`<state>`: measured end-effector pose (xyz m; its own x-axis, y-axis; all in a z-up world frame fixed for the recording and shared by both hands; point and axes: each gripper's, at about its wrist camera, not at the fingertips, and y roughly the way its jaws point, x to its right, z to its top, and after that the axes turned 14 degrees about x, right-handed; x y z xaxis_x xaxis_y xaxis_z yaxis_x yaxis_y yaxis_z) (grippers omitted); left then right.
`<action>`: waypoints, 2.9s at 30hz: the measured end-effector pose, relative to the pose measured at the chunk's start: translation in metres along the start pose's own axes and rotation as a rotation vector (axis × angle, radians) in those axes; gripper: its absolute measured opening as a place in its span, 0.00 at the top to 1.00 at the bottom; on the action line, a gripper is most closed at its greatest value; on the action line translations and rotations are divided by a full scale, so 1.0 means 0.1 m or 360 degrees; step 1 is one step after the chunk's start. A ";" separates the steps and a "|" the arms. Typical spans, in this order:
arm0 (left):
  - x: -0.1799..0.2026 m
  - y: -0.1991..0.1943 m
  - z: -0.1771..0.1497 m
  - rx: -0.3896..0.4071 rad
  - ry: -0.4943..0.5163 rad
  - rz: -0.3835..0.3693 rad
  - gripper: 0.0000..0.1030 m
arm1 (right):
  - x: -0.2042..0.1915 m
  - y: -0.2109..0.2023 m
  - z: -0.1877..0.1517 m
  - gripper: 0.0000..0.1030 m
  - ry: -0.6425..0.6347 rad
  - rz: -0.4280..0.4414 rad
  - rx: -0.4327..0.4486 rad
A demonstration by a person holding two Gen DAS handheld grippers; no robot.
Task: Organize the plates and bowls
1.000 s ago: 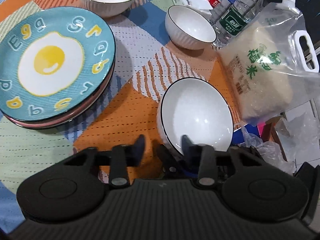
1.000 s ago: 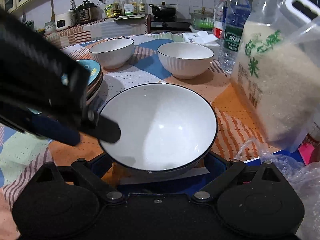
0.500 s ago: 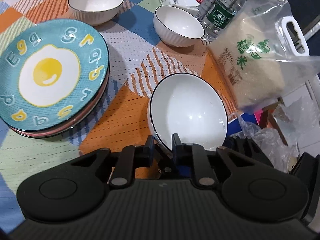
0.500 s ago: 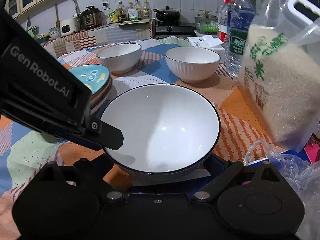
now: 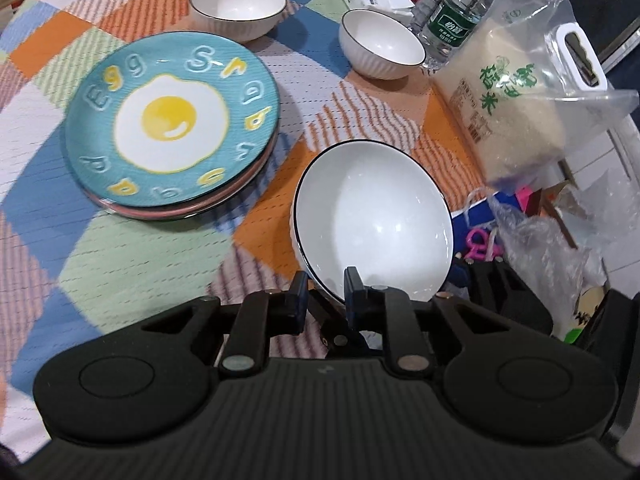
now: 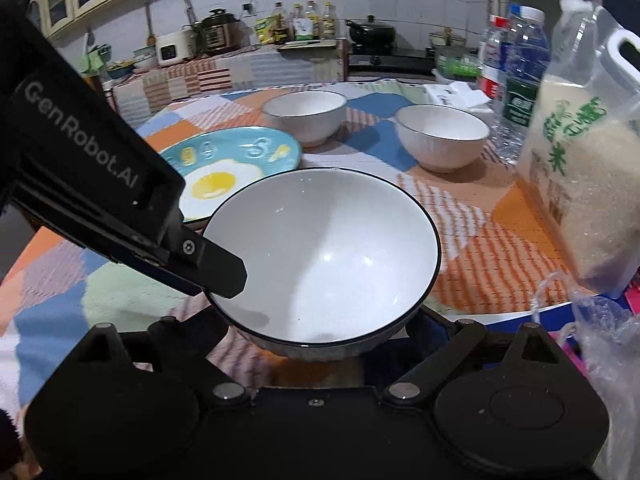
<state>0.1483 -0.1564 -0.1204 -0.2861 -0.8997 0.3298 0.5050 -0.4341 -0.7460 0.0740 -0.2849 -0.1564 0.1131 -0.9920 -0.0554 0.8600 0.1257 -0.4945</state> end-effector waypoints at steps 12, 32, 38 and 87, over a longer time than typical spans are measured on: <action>-0.27 -0.37 -0.17 -0.0027 -0.0017 0.0089 0.84 | -0.39 -0.11 -0.01 0.07 -0.0094 0.0136 -0.0020; -0.52 -0.10 -0.32 -0.0175 -0.0117 0.0157 0.79 | -0.63 0.12 -0.19 0.08 -0.0262 0.0184 -0.0222; -0.53 -0.25 -0.18 -0.0219 -0.0108 0.0092 0.72 | -0.44 -0.16 -0.07 0.08 -0.0372 0.0255 -0.0201; 0.00 1.42 1.64 0.0431 -0.0266 0.0026 0.57 | 1.70 1.75 0.93 0.55 0.0935 -0.0540 -0.0034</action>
<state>0.3536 -0.2259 -0.1317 -0.1499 -0.8920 0.4265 0.7133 -0.3963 -0.5781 0.2898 -0.4310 -0.1711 -0.4558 -0.8170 -0.3533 0.7894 -0.1876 -0.5845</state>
